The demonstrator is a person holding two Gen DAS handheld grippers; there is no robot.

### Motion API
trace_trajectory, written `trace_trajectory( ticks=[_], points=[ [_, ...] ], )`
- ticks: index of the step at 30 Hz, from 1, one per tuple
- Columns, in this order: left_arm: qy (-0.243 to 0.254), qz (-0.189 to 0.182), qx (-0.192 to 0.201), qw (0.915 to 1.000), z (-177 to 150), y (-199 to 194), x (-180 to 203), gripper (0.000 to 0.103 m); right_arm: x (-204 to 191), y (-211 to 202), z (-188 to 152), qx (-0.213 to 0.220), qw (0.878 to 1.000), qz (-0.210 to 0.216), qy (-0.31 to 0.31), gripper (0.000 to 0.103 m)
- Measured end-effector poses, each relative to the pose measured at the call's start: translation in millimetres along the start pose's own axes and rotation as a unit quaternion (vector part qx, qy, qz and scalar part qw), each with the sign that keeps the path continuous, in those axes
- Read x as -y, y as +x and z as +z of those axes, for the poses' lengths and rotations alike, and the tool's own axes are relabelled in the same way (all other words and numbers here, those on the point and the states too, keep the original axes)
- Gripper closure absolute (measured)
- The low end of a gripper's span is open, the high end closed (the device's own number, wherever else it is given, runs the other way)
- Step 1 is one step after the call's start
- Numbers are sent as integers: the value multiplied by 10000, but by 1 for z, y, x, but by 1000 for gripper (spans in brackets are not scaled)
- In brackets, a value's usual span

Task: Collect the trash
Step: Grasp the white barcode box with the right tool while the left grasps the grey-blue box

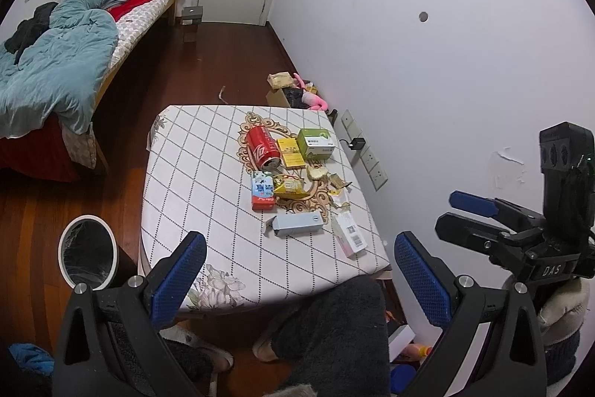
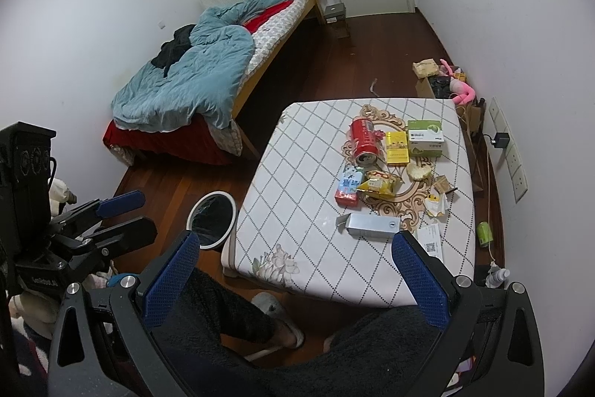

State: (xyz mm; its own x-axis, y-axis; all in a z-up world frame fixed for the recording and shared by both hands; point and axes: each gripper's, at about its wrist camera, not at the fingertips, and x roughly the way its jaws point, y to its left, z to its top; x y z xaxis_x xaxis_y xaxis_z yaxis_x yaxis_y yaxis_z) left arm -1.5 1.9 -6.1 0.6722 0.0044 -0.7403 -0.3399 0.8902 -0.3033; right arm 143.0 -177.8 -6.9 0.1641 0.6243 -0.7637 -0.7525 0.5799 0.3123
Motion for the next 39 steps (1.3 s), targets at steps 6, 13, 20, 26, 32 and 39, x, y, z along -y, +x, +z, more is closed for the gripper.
trace_trajectory(
  ticks=[6, 13, 20, 26, 32, 39],
  points=[
    [156, 1066, -168, 9940, -9, 67, -22, 0, 39, 40, -6, -164, 9969, -566, 524, 0],
    [347, 1520, -1059, 9821, -33, 191, -49, 0, 144, 152, -31, -901, 9749, -1494, 1382, 4],
    [1170, 1614, -1764, 9639, -38, 276, -36, 0, 206, 253, -60, -1738, 9527, -1885, 1633, 17],
    [2003, 1534, -1946, 9479, -32, 320, -11, 0, 225, 293, -77, -2155, 9418, -2008, 1621, 45],
    [3408, 989, -2062, 9119, -30, 348, 41, 0, 253, 272, -98, -2094, 9359, -1884, 2113, 46],
    [4444, 745, -2790, 8480, -51, 405, 72, 38, 274, 259, -118, -2132, 9281, -1819, 2451, 46]
  ],
)
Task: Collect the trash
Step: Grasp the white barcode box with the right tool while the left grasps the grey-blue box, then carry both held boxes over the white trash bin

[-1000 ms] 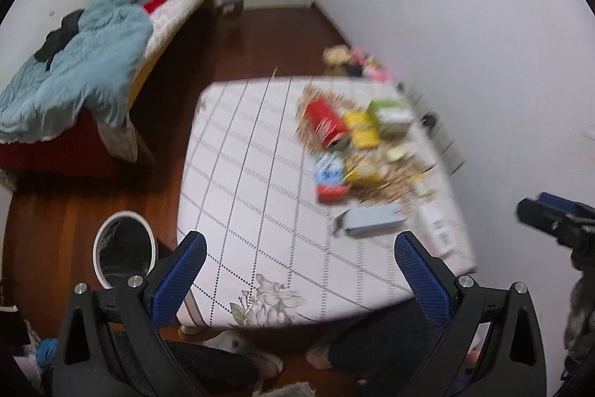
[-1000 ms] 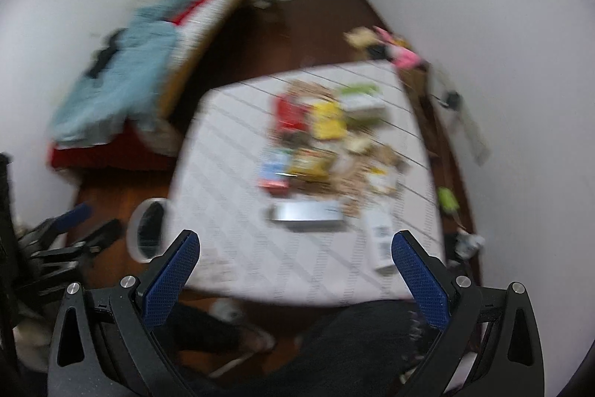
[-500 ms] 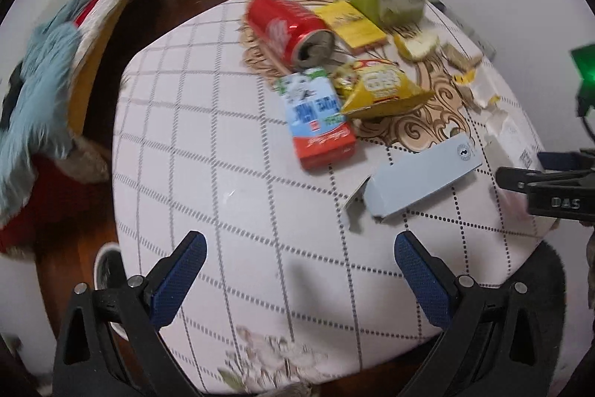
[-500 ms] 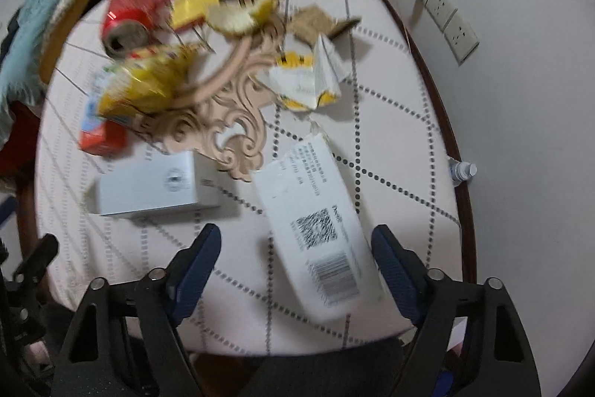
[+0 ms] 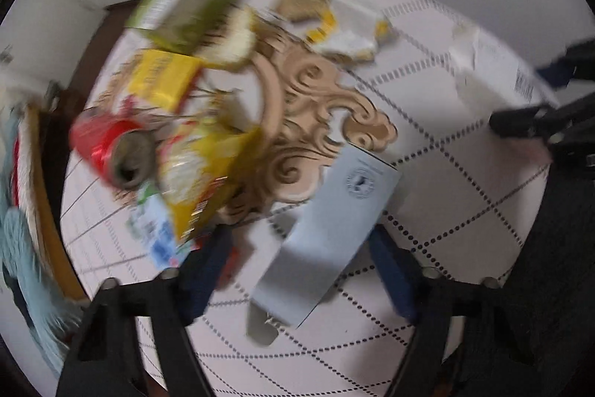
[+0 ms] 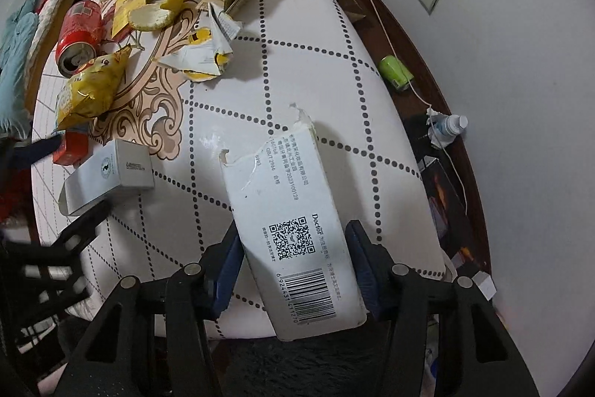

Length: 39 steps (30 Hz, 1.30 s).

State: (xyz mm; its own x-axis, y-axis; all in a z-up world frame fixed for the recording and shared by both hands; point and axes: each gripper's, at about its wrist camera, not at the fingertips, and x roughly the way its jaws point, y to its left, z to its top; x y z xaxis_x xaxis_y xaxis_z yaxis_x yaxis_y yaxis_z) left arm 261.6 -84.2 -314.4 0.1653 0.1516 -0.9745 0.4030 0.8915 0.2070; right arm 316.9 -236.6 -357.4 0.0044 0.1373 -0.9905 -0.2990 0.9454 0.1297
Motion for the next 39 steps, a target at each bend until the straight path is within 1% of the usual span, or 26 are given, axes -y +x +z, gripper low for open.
trace_trajectory(
  ticks=[1, 3, 6, 8, 10, 11, 12, 13, 15, 17, 18, 22, 23, 24, 26, 28, 30, 31, 33, 34, 35, 37, 39],
  points=[
    [111, -76, -71, 9999, 2, 5, 3, 40, -1, 3, 1, -28, 10000, -10, -24, 46],
    [135, -173, -128, 9997, 4, 9, 5, 52, -2, 6, 3, -25, 9999, -94, -96, 46],
    [-112, -293, -166, 9994, 3, 8, -1, 63, -16, 7, 10, -40, 9998, -151, -160, 46],
    [-499, -395, -262, 9976, -1, 6, -9, 67, -18, 6, 8, -16, 9997, -145, -189, 48],
    [-931, -485, -406, 9936, -11, 6, -19, 68, -19, 5, 6, -10, 9997, -131, -209, 48],
    [-1087, -584, -404, 9915, -16, 5, -23, 68, -20, 5, 6, -12, 9996, -154, -244, 47],
    [-1145, -608, -383, 9908, -19, 5, -25, 68, -21, 5, 6, -19, 9995, -175, -271, 47],
    [-1177, -558, -358, 9908, -21, 5, -27, 68, -23, 5, 5, -28, 9994, -194, -302, 47],
    [-1148, -419, -397, 9917, -22, 12, -26, 64, -26, 5, 3, -51, 9989, -246, -394, 46],
    [-1210, -421, -333, 9912, -21, 13, -25, 64, -30, 5, 1, -77, 9982, -320, -494, 46],
    [-1240, -437, -343, 9907, -18, 15, -24, 68, -32, 5, 1, -93, 9978, -356, -544, 45],
    [-1339, -334, -245, 9901, -16, 15, -21, 71, -41, 6, -2, -105, 9961, -528, -701, 46],
    [-1388, -303, -218, 9896, -16, 14, -20, 71, -43, 6, -5, -82, 9954, -607, -739, 48],
    [-1459, -254, -169, 9888, -18, 11, -20, 71, -45, 5, -7, -49, 9948, -676, -757, 50],
    [-1621, -250, -52, 9864, -30, 3, -23, 72, -46, 3, -11, 33, 9954, -622, -732, 52],
    [-1864, -219, 52, 9822, -45, -9, -28, 72, -47, 0, -16, 84, 9969, -479, -620, 52],
    [-2169, -83, 177, 9760, -52, -21, -33, 72, -51, -7, -21, 199, 9971, -418, -603, 52],
    [-2363, 10, 307, 9712, -59, -31, -37, 72, -56, -12, -23, 267, 9969, -400, -626, 52],
    [-2595, 173, 465, 9645, -71, -44, -42, 72, -69, -23, -30, 431, 9963, -335, -663, 52],
    [-2730, 218, 561, 9601, -80, -53, -45, 72, -74, -29, -32, 494, 9960, -294, -677, 52],
    [-2937, 298, 665, 9531, -90, -64, -50, 72, -83, -38, -38, 580, 9957, -229, -692, 52],
    [-3205, 391, 819, 9429, -105, -78, -62, 72, -98, -50, -44, 727, 9947, -110, -724, 52],
    [-3437, 543, 947, 9327, -127, -92, -72, 72, -118, -63, -50, 897, 9929, 13, -782, 52]
  ],
)
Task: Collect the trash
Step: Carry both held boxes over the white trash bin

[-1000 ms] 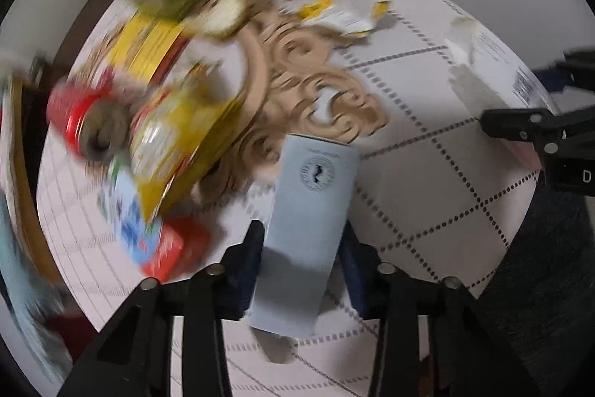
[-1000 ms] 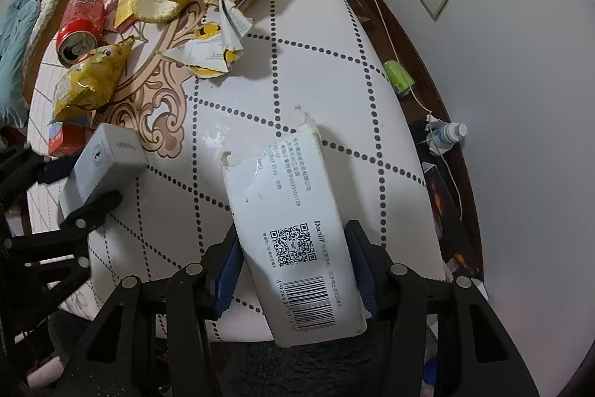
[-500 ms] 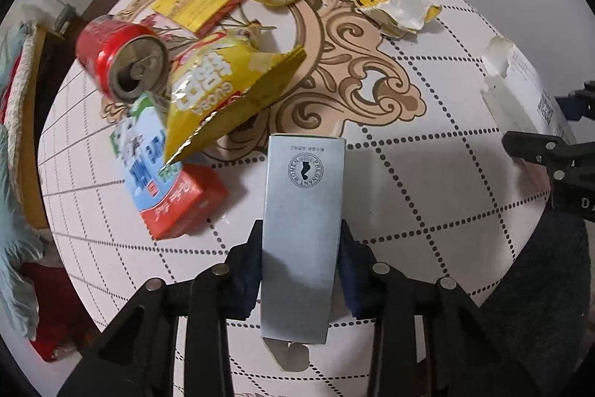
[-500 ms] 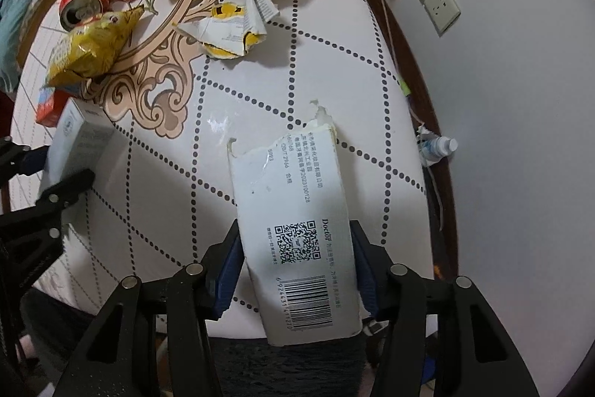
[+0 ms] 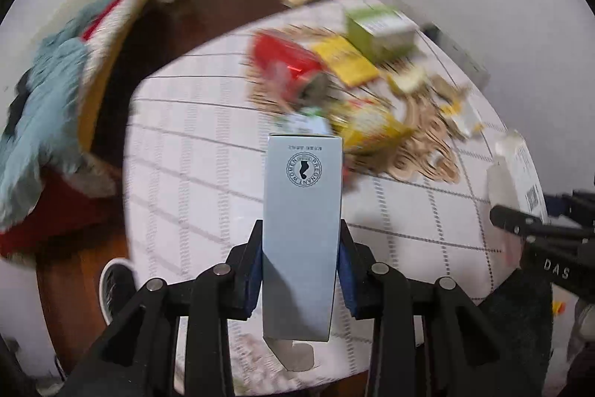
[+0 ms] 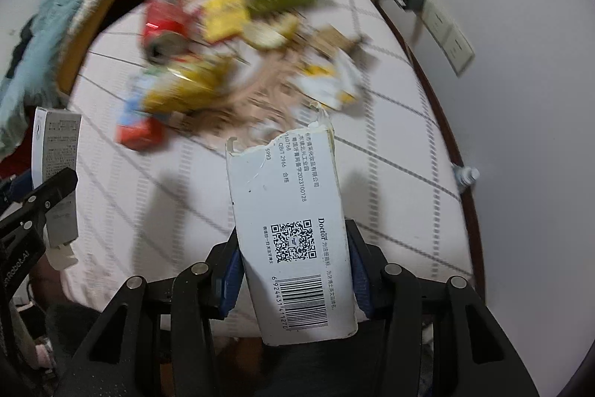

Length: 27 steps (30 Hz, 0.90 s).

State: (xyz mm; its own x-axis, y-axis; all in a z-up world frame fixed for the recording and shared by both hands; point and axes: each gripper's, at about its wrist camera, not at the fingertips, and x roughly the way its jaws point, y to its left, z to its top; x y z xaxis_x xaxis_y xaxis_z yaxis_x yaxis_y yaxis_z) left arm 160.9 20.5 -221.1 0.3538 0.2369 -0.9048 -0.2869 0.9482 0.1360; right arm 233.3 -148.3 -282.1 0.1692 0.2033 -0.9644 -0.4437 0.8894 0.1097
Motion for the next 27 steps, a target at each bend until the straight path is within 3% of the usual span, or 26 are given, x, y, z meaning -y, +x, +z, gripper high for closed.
trace_trajectory(
  ticks=[7, 15, 22, 27],
  points=[
    [-813, 231, 355, 9958, -26, -40, -72, 72, -87, -37, 14, 382, 9967, 541, -467, 52],
    [-1901, 566, 446, 9791, -70, -53, -202, 72, -259, -47, 16, 345, 9789, 1326, -1513, 52],
    [-3036, 673, -69, 9504, -144, -7, -332, 72, -422, 18, -2, -341, 9557, 1663, -2403, 52],
    [-3670, 348, -576, 9278, -195, 58, -403, 72, -507, 97, -25, -1054, 9445, 1684, -2618, 52]
  ],
)
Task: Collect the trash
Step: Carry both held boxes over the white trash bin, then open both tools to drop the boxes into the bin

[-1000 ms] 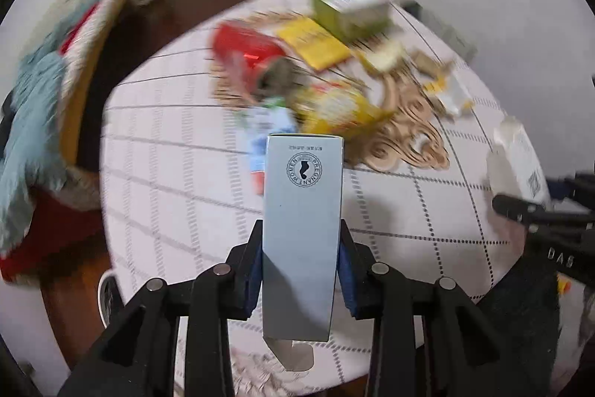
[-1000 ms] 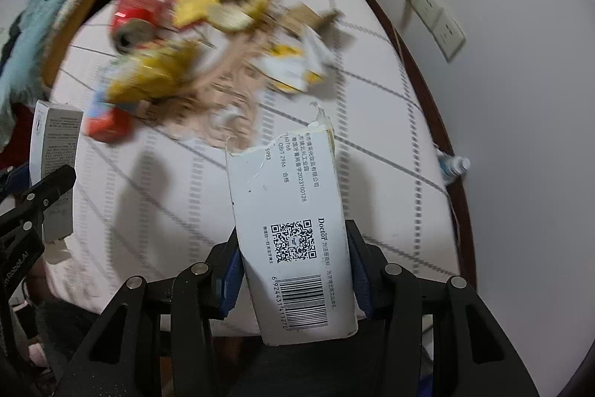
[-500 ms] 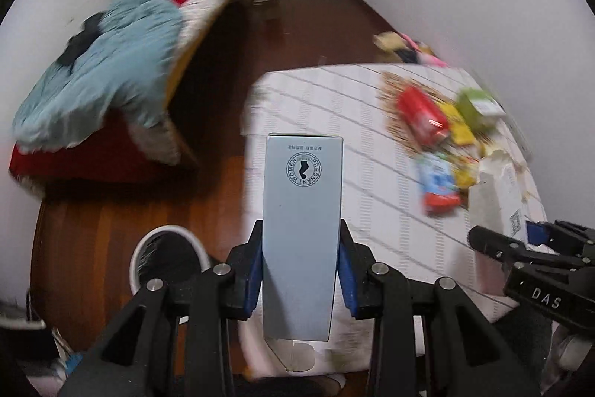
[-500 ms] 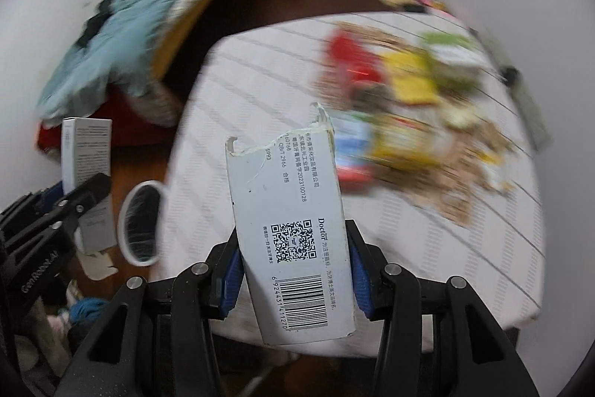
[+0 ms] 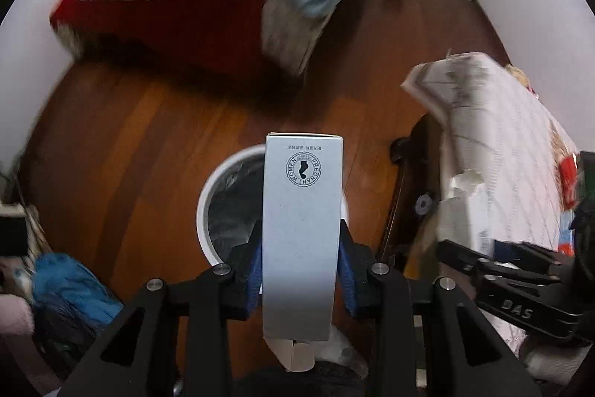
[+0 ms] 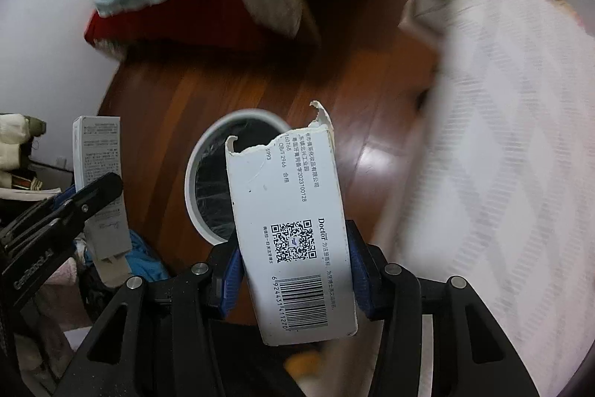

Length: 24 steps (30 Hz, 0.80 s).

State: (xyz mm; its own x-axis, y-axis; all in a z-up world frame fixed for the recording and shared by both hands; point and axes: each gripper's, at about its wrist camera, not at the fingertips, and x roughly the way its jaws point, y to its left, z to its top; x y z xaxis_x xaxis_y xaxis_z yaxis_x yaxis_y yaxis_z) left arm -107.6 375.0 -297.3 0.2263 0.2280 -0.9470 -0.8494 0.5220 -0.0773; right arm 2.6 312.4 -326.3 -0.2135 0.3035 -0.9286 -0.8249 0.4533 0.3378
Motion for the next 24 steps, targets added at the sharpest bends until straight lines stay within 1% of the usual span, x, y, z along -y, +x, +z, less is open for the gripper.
trace_trajectory(
  ticks=[1, 2, 4, 6, 7, 8, 9, 10, 11, 12, 13, 14, 15, 17, 19, 20, 24],
  points=[
    [-102, -29, -116, 9999, 3, 14, -11, 72, -9, 19, 4, -131, 9999, 52, -14, 52],
    [-211, -100, -237, 9994, 6, 32, -23, 72, -16, 37, 9, -255, 9997, 14, -18, 52],
    [-391, -191, -419, 9982, 11, 57, -37, 71, -26, 66, 15, -413, 9991, 40, -21, 52],
    [-533, -310, -552, 9966, 13, 74, -54, 69, -34, 93, 22, -564, 9984, 19, -21, 52],
    [-600, -302, -614, 9959, 16, 82, -59, 68, -37, 103, 24, -612, 9981, 48, 0, 52],
    [-657, -318, -631, 9953, 17, 87, -64, 61, -40, 113, 26, -661, 9978, 48, -6, 52],
    [-729, -324, -622, 9949, 18, 89, -71, 40, -41, 120, 28, -678, 9977, 60, 4, 52],
    [-823, -264, -565, 9947, 18, 92, -76, 27, -42, 127, 31, -710, 9974, 90, 41, 51],
    [-877, -237, -511, 9946, 15, 92, -84, 4, -38, 138, 39, -764, 9969, 126, 102, 51],
    [-911, -203, -478, 9945, 15, 93, -88, 1, -34, 146, 47, -798, 9966, 179, 135, 50],
    [-954, -136, -447, 9943, 16, 93, -92, 1, -35, 151, 48, -833, 9962, 230, 123, 49],
    [-1000, -48, -412, 9941, 14, 93, -96, 1, -37, 155, 48, -844, 9961, 259, 91, 39],
    [-1024, 27, -349, 9941, 12, 93, -99, 1, -38, 159, 49, -846, 9961, 265, 45, 22],
    [-1054, 169, -255, 9940, 9, 90, -106, 1, -41, 163, 51, -809, 9965, 191, -16, 10],
    [-1047, 263, -218, 9939, 3, 90, -108, 1, -43, 163, 51, -772, 9969, 40, -115, 7],
    [-1048, 289, -241, 9938, 2, 90, -108, 1, -44, 163, 50, -755, 9969, -106, -183, 5],
    [-976, 514, -286, 9935, -9, 85, -105, 1, -48, 157, 41, -697, 9945, -637, -455, 4]
  ],
)
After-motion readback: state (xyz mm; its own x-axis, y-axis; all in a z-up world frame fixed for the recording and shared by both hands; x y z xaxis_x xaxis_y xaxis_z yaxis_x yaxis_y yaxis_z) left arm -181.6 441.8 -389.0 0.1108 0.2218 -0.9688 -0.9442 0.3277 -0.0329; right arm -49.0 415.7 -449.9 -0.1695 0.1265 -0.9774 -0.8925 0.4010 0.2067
